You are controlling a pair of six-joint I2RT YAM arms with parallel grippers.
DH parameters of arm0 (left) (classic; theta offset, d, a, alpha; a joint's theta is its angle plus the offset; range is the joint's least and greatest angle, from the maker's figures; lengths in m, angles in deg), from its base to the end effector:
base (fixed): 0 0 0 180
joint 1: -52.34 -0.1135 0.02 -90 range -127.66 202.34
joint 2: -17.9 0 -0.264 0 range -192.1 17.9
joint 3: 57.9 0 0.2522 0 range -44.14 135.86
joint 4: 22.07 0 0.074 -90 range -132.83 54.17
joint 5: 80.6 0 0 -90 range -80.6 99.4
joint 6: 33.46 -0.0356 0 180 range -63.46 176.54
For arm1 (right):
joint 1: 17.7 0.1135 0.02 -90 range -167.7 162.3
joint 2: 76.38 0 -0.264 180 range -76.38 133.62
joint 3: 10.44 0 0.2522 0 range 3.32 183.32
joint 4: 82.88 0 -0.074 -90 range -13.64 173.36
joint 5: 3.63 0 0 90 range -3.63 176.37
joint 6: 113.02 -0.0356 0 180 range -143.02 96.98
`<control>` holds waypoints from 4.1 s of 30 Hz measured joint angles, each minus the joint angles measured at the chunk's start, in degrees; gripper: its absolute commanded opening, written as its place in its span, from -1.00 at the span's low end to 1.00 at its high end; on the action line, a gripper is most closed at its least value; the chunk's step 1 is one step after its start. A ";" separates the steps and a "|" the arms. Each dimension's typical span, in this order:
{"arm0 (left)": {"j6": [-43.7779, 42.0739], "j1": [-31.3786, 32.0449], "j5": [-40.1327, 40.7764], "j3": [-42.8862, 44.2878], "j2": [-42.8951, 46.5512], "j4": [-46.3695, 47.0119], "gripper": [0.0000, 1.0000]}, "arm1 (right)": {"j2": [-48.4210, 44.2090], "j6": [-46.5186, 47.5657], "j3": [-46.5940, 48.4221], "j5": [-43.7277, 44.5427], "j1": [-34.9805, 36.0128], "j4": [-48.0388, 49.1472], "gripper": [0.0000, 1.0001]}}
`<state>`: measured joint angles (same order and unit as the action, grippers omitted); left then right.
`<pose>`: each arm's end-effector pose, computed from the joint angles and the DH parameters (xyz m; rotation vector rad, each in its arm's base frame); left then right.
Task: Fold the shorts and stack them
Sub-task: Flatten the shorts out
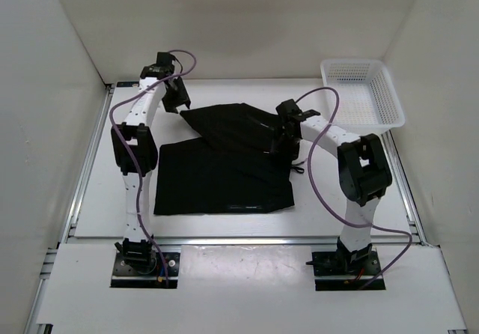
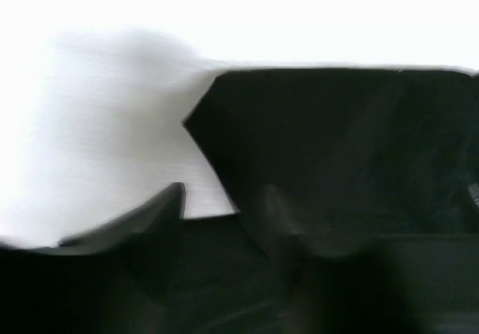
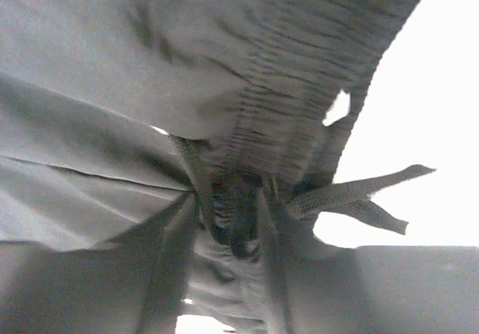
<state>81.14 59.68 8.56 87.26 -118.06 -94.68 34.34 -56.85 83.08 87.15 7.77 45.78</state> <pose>0.5036 -0.0654 0.2393 -0.3994 2.6630 -0.1940 0.3563 0.1692 0.1838 0.2076 2.7914 0.2458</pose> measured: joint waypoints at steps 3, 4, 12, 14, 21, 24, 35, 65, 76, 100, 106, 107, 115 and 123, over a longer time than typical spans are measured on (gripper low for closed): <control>-0.74 -1.81 0.11 3.34 -0.24 -3.87 0.76 | -2.54 -1.29 0.00 2.67 0.11 -0.13 0.85; -0.94 -2.19 0.61 3.65 0.07 -4.74 0.99 | -4.20 -1.68 -0.09 3.80 0.04 -0.26 0.89; 2.69 -6.25 2.75 -26.27 20.85 -4.22 0.75 | -30.69 -4.22 -9.01 10.93 -0.26 1.22 0.78; 4.52 -8.87 2.69 -36.15 29.46 -3.19 0.75 | -36.39 -5.20 -13.62 11.17 -0.28 1.18 0.76; 11.50 -12.63 2.93 -68.87 53.83 -2.91 0.75 | -50.64 -10.08 -33.68 6.62 -0.33 -0.48 0.70; 14.73 -10.93 1.70 -77.90 55.12 -3.41 0.78 | -52.59 -12.92 -38.71 3.30 -0.33 -0.70 0.70; 21.07 -9.86 -2.82 -84.48 52.46 1.18 0.80 | -55.30 -20.26 -43.43 -4.17 -0.20 2.97 0.78; 21.94 -10.21 -4.92 -84.96 48.41 4.02 -0.79 | -39.98 -31.26 -46.42 1.29 9.64 15.91 -1.00; 18.43 -9.07 -4.26 -47.34 60.61 -7.74 -0.79 | -50.47 -18.93 -17.79 12.09 9.97 2.38 -1.00; 11.30 -8.17 -4.81 -1.11 75.76 -10.88 -0.79 | -53.29 2.78 32.92 -1.49 11.78 -20.57 -1.00; 9.84 -7.85 -6.49 -16.55 65.40 -7.37 -0.79 | -49.53 3.65 20.48 6.34 10.82 -20.72 -1.00; 9.55 -7.78 -6.71 -18.32 62.47 -6.58 -0.79 | -47.36 4.24 18.21 6.95 9.81 -20.17 -1.00; 8.00 -6.14 -6.49 -18.38 31.04 -3.76 -0.79 | -19.41 7.61 9.40 6.97 -1.77 -8.41 -1.00; 6.82 -5.16 -5.84 2.73 7.48 -5.05 -0.79 | 8.46 8.74 25.99 4.76 -6.88 -4.85 -1.00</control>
<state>87.96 54.52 2.72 89.99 -110.59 -99.73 42.79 -48.10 109.07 91.91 0.89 40.93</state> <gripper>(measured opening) 0.127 0.038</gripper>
